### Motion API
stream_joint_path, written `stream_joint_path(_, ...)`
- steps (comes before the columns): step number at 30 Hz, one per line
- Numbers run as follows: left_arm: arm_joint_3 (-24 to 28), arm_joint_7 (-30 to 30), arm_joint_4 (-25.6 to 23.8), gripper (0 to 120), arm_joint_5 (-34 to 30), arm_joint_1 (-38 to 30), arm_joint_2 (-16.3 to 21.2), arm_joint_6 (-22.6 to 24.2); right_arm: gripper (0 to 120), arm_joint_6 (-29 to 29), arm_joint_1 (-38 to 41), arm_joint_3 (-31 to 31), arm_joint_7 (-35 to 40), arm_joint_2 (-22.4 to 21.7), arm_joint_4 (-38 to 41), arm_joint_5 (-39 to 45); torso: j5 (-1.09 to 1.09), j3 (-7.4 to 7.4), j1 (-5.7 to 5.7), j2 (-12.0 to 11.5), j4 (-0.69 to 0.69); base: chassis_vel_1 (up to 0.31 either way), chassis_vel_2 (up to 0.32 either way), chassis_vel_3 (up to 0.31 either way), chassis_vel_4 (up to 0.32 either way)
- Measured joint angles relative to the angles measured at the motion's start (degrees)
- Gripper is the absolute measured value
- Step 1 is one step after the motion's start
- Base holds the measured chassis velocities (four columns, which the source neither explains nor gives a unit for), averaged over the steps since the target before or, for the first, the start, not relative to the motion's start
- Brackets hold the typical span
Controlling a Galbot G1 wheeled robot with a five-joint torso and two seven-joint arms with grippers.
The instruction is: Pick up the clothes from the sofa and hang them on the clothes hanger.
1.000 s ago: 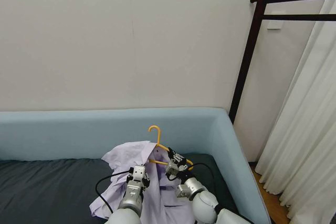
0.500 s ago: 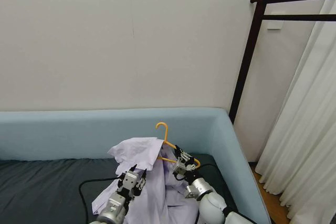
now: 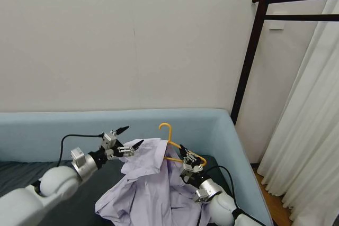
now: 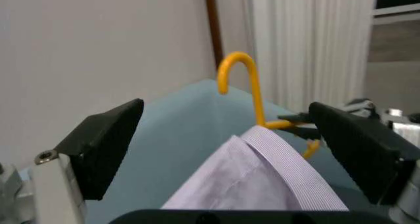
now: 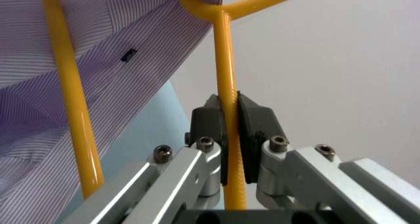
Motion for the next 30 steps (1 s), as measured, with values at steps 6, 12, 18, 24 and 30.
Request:
stream_joint_path(6, 9.4, 17.0, 13.2, 100, -2.5, -13.5, -4.4, 4.6, 4, 1.1, -0.5, 1.3, 0.1, -0.2, 0.2, -1.9, 0.02, 0.0, 0.01, 0.0, -0.01, 0.0, 0.0, 0.0, 0.0)
stream_joint_path(12, 15.7, 22.3, 20.7, 100, -2.4, -21.0, -8.3, 6.4, 4, 1.7, -0.7, 1.7, 0.1, -0.3, 0.2, -2.9, 0.03, 0.0, 0.01, 0.0, -0.02, 0.0, 0.0, 0.0, 0.0)
stream_joint_path(18, 25.9, 30.7, 28.5, 100, -0.4, -28.8, -11.9, 8.1, 4, 2.7, -0.1, 2.2, 0.1, -0.3, -0.3, -4.7, 0.03, 0.0, 0.01, 0.0, -0.01, 0.0, 0.0, 0.0, 0.0)
stream_joint_path(24, 28.9, 32.2, 32.9, 97, 0.9, -31.0, -14.2, 8.1, 4, 3.1, 0.2, 2.3, 0.1, -0.5, 0.2, -5.9, 0.03, 0.0, 0.01, 0.0, 0.0, 0.0, 0.0, 0.0, 0.0)
stream_joint_path(30, 29.9, 31.7, 35.9, 94, 2.0, -31.6, -16.2, 8.0, 4, 4.2, 0.0, 2.1, -0.2, -1.1, 1.5, -8.4, 0.03, 0.0, 0.01, 0.0, -0.01, 0.0, 0.0, 0.0, 0.0)
